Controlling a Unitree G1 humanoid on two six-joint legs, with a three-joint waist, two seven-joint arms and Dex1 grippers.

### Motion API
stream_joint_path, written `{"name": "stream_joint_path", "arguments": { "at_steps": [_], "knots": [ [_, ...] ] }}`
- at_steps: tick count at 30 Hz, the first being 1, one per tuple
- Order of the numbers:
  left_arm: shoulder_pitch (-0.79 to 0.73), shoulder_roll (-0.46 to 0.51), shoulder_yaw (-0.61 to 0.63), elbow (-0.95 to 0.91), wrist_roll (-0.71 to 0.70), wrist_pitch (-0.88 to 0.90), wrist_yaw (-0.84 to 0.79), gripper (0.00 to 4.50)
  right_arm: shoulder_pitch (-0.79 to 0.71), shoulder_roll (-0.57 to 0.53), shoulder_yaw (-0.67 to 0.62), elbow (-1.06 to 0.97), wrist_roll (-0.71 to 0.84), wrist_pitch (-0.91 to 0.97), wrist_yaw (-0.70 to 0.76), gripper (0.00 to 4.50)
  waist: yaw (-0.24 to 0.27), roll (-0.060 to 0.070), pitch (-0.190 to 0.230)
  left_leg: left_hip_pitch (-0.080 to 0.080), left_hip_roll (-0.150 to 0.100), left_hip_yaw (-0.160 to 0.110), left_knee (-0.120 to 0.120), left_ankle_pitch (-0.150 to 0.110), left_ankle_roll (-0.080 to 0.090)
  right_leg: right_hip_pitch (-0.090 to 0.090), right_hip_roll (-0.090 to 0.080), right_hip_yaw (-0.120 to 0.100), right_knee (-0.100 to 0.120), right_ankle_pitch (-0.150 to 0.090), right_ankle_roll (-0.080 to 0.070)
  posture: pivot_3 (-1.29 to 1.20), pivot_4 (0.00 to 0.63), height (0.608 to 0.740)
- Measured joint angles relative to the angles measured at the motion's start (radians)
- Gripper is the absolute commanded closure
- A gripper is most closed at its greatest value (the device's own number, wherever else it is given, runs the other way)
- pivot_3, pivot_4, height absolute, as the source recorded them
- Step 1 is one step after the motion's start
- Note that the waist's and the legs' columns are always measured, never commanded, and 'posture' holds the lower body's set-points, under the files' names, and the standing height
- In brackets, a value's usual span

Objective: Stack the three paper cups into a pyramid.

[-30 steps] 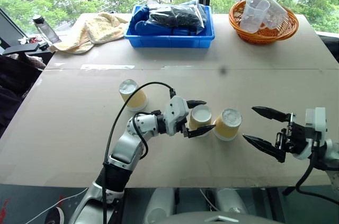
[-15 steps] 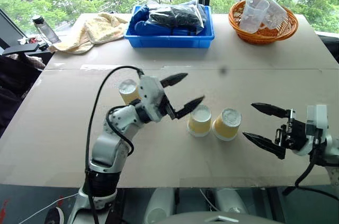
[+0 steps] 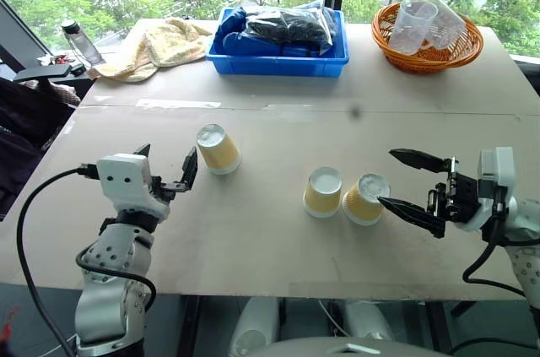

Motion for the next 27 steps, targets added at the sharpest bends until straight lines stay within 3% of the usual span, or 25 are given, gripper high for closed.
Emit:
{"name": "stream_joint_path", "arguments": {
  "at_steps": [8, 27],
  "knots": [
    [-0.081, 0.054, -0.106, 0.083, 0.025, -0.010, -0.080, 0.06, -0.004, 0.005, 0.007, 0.020, -0.009, -0.002, 0.003, 0.00, -0.008, 0.000, 0.000, 0.000, 0.000, 0.000, -0.001, 0.000, 0.000, 0.000, 0.000, 0.000, 0.000, 0.000, 0.000, 0.00, 0.150, 0.740],
    [-0.226, 0.053, -0.137, 0.330, 0.026, -0.105, -0.162, 0.06, 0.036, 0.029, 0.007, 0.020, -0.053, -0.045, 0.003, 0.00, -0.005, 0.000, 0.000, -0.001, 0.000, 0.000, -0.001, 0.000, 0.000, 0.000, 0.000, 0.000, 0.000, 0.000, 0.000, 0.00, 0.150, 0.740]
  ]
}}
